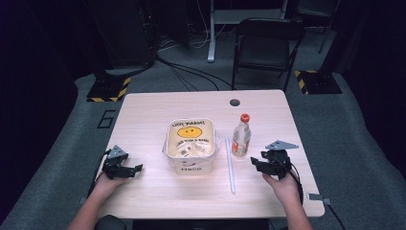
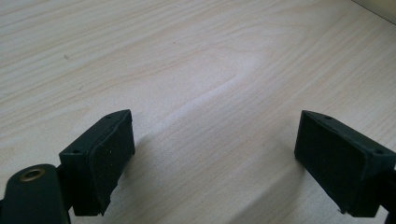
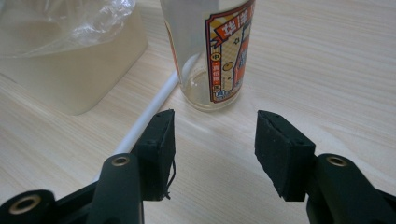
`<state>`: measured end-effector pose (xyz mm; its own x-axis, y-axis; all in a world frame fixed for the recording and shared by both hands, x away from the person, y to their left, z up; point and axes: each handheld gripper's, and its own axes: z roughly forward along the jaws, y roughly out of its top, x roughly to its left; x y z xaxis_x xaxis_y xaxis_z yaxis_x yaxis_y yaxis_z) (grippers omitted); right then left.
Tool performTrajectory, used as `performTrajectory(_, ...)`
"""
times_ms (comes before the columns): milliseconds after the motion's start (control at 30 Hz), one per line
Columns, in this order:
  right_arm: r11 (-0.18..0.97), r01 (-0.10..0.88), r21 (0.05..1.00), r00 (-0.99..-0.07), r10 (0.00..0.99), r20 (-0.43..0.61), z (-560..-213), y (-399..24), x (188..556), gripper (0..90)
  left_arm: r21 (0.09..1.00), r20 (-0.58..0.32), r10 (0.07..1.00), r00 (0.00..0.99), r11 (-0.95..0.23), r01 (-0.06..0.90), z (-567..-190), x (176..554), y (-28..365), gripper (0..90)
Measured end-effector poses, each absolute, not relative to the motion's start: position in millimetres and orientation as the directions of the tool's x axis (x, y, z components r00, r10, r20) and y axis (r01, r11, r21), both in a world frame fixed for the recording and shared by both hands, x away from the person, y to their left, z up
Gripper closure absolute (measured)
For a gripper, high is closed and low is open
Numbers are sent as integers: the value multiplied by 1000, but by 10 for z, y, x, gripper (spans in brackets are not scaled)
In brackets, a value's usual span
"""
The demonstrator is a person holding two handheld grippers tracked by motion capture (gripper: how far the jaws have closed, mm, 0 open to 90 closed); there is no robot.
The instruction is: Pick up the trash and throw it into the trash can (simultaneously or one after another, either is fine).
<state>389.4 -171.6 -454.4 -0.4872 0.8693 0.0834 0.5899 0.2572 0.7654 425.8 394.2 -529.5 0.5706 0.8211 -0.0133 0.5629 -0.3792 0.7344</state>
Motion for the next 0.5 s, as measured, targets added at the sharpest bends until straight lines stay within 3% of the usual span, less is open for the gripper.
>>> performTrajectory(500, 260, 583, 770, -498, 863, 85, -4336, -1692, 3934, 476, 739, -10, 826, 563, -373, 560, -5301, 4253, 3942, 119)
